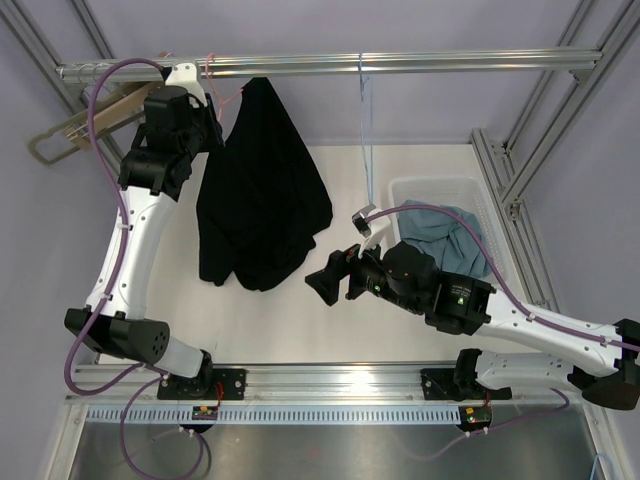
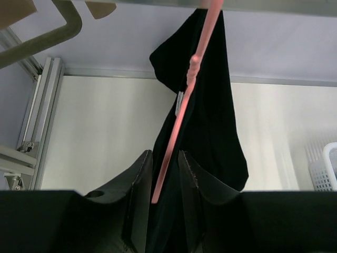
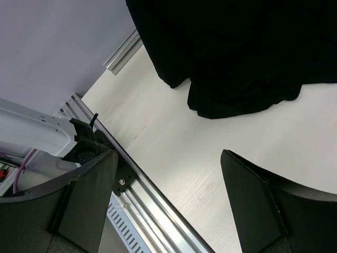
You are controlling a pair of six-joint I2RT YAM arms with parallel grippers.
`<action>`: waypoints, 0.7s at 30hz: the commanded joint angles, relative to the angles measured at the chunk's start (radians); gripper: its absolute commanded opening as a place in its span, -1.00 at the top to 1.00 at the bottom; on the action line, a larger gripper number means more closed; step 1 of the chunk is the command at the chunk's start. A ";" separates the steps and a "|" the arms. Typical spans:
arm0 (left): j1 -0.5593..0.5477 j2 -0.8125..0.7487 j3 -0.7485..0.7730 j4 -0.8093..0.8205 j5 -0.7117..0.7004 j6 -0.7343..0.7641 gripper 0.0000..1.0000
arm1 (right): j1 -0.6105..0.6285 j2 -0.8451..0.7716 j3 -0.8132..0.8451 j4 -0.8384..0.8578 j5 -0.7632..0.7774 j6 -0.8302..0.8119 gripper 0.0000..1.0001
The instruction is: Remove the t-shirt from the hanger
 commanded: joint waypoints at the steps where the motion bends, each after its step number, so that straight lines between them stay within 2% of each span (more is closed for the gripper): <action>1: 0.008 0.011 0.038 0.058 0.013 0.019 0.41 | 0.013 0.002 0.043 0.049 0.057 -0.016 -0.76; 3: 0.008 0.021 0.034 0.059 0.004 0.025 0.40 | 0.014 0.003 0.043 0.051 0.063 -0.019 -0.77; 5: 0.009 0.028 0.034 0.061 0.001 0.028 0.30 | 0.013 0.003 0.043 0.049 0.061 -0.019 -0.77; 9: 0.012 0.045 0.034 0.079 -0.002 0.028 0.29 | 0.013 0.003 0.044 0.051 0.057 -0.020 -0.77; 10: 0.012 0.047 0.034 0.084 -0.004 0.028 0.32 | 0.014 0.005 0.043 0.051 0.057 -0.020 -0.77; 11: 0.012 0.045 0.032 0.089 -0.004 0.027 0.56 | 0.014 0.003 0.044 0.053 0.055 -0.022 -0.77; 14: 0.012 0.041 0.027 0.099 0.004 0.019 0.95 | 0.013 0.009 0.043 0.057 0.052 -0.019 -0.77; 21: 0.012 -0.044 0.027 0.138 0.063 -0.036 1.00 | 0.013 0.055 0.076 0.069 0.037 -0.023 -0.76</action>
